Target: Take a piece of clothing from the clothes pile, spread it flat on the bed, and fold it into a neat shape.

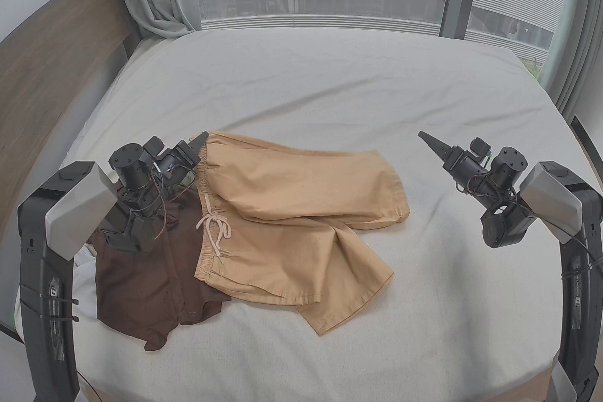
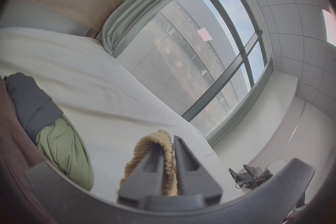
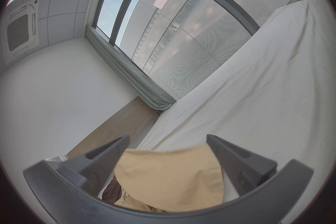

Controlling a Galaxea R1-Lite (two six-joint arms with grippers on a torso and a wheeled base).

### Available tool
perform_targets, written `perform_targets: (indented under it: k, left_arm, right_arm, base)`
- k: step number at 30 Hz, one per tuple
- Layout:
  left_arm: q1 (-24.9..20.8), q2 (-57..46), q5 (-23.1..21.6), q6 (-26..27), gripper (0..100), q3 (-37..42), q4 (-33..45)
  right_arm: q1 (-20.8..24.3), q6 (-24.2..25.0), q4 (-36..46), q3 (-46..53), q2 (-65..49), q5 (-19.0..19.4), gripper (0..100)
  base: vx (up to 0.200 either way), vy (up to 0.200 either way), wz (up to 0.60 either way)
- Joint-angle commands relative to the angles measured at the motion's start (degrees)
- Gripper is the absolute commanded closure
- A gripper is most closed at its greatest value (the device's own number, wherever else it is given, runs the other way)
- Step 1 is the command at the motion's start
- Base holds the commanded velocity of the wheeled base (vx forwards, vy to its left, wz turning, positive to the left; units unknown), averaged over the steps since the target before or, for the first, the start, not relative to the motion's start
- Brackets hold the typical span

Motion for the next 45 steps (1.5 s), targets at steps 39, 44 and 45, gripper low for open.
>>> perform_targets:
  k: [39, 44, 45]
  left_arm:
    - [1.1, -21.4, -9.0, 4.5, 0, 40.7, -1.6]
    - [0.9, -18.8, -9.1, 6.9, 0, 42.2, -4.5]
    - [0.9, -18.5, -9.2, 7.6, 0, 42.3, -4.8]
  right_arm:
    - [5.2, -21.1, -1.7, 46.9, -9.4, 0.1, 0]
    - [5.2, -28.1, -1.8, 46.8, -6.0, 0.0, 0]
    - [5.0, -29.5, -1.8, 46.7, -5.5, 0.0, 0]
  base:
    - [0.0, 0.0, 0.0]
    - [0.0, 0.0, 0.0]
    - [0.0, 0.0, 0.0]
